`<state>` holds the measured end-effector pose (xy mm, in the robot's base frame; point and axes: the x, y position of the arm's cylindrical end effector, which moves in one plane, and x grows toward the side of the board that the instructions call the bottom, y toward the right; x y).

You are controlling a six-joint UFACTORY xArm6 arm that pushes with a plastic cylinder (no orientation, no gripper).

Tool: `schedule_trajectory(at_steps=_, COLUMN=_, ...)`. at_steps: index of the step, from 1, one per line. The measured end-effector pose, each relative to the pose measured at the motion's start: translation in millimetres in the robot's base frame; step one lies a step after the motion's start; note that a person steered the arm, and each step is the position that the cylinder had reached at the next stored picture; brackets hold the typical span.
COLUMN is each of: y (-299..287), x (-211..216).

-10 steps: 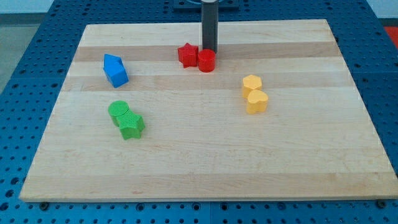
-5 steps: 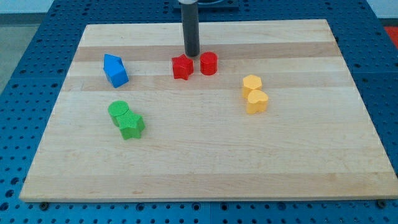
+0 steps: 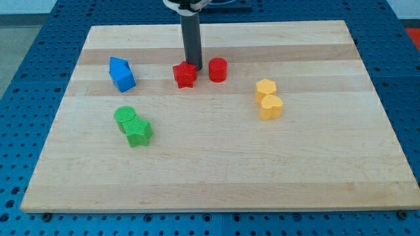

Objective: Separate the red circle from the red star

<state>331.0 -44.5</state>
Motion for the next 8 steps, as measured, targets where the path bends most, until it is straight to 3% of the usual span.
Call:
schedule_trajectory(at_steps=4, y=126, x=-11)
schedule_trajectory(at_steps=5, y=123, x=5)
schedule_trajectory(at_steps=7, y=31, x=9)
schedule_trajectory(at_steps=8, y=58, x=-5)
